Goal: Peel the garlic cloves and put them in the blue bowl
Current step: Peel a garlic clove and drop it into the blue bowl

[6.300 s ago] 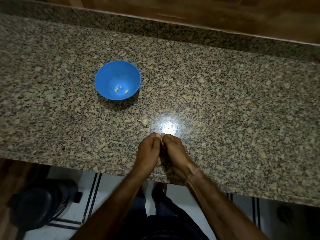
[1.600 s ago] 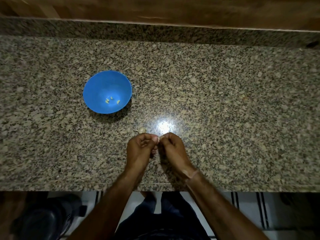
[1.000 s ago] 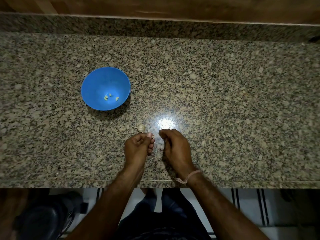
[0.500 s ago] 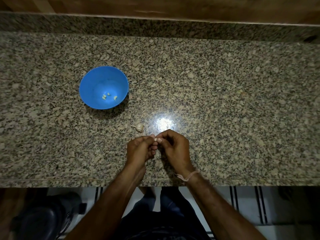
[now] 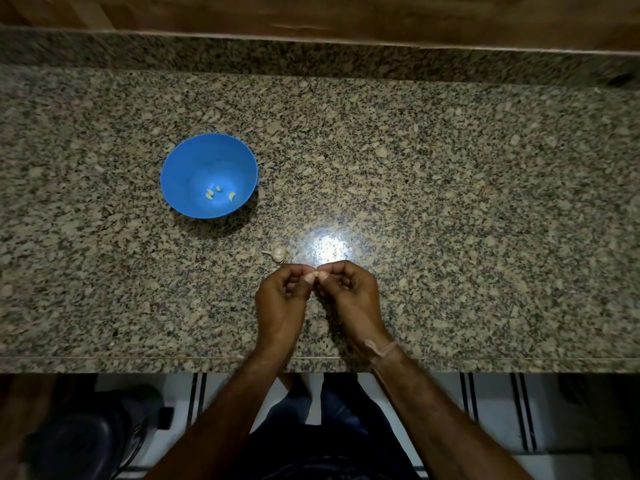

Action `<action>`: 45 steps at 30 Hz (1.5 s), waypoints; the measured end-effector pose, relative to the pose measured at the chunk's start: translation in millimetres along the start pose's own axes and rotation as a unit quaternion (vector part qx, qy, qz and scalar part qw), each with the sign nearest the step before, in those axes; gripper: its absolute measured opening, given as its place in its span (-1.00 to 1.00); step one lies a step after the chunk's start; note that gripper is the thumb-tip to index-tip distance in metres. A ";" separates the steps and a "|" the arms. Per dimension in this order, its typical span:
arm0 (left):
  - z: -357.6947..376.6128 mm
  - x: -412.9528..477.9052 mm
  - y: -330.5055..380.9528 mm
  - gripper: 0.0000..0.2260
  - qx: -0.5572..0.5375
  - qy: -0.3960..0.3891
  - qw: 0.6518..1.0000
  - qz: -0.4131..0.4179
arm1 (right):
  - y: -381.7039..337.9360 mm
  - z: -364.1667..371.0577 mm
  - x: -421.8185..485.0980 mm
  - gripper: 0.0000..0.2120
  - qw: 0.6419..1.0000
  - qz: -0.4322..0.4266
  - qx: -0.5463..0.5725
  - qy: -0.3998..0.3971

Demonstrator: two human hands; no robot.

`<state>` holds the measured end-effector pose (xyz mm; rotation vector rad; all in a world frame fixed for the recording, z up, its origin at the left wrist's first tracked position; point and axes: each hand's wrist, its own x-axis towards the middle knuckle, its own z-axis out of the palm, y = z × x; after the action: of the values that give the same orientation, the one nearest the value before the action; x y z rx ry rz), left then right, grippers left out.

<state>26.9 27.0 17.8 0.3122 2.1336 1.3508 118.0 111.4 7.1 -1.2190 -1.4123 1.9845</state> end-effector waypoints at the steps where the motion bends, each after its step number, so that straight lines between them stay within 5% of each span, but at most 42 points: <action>1: -1.2 -0.7 0.6 -0.95 -0.006 -0.001 1.000 0.000 | -0.7 -0.7 0.5 -0.97 0.999 -0.019 -0.029 0.004; 4: -4.4 0.3 0.5 -0.95 -0.013 -0.005 1.000 0.004 | -3.0 0.0 0.7 -0.94 0.993 -0.066 -0.102 0.013; 24: -12.3 1.5 8.1 -0.91 0.016 -0.009 1.000 0.024 | -10.8 5.6 -9.2 -0.93 0.982 -0.109 -0.149 0.047; 31: -13.9 3.0 8.4 -0.93 0.017 -0.008 1.000 0.008 | -8.7 5.6 -6.1 -0.93 0.949 -0.180 -0.259 0.026; 45: -12.3 8.0 2.3 -0.91 -0.011 -0.005 1.000 -0.028 | -8.8 8.4 -0.8 -0.94 0.986 -0.072 -0.144 0.029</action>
<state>13.1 22.8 20.8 0.2469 2.1019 1.3372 110.1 109.7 16.2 -1.2422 -1.7508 1.6766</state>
